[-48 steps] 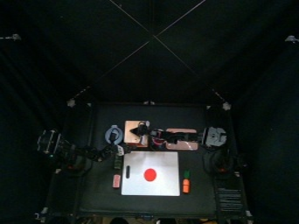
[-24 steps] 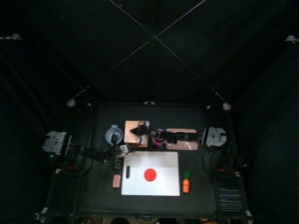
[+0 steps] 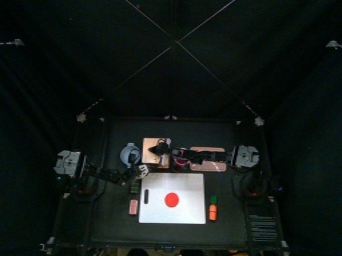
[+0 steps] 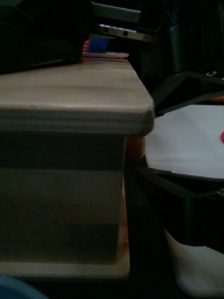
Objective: Get the cutter from the drawer then cut the dough then place the extra dough in the bowl
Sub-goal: Open the drawer
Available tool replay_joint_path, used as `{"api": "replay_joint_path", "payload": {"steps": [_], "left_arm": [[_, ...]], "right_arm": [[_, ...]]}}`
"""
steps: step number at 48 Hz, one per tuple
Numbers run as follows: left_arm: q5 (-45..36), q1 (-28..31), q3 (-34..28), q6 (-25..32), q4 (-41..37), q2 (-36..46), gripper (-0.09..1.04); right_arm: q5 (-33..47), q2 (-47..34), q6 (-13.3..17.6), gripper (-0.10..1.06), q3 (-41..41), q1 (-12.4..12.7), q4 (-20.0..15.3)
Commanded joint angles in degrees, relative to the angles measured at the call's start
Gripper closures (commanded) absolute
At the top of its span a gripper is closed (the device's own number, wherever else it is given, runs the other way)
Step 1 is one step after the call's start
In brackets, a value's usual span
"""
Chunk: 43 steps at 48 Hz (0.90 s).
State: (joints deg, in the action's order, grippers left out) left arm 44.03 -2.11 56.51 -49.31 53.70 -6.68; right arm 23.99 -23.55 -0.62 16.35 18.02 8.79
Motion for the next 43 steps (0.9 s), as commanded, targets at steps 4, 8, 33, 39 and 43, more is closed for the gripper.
{"api": "replay_joint_path", "payload": {"steps": [4, 8, 33, 39, 43], "left_arm": [[0.7, 0.9, -1.1, 0.2, 0.1, -0.2, 0.21], [0.7, 0.8, -1.1, 0.1, 0.2, -0.4, 0.21], [0.5, 1.0, -2.3, 0.3, -0.9, -1.7, 0.28], [-0.3, 0.9, -2.5, 0.3, -1.6, -1.6, 0.32], [-0.7, 0.6, -2.2, 0.3, -1.6, -1.4, 0.35]], "right_arm": [[-0.5, 0.8, 0.1, 1.01, -0.5, -0.1, -0.2], [-0.5, 0.8, 0.1, 1.02, -0.5, -0.2, -0.2], [-0.5, 0.6, 0.2, 1.01, -0.6, -0.3, -0.4], [-0.5, 0.6, 0.3, 1.02, -0.7, -0.3, -0.4], [-0.5, 0.6, 0.3, 1.01, -0.8, -0.3, -0.4]]}}
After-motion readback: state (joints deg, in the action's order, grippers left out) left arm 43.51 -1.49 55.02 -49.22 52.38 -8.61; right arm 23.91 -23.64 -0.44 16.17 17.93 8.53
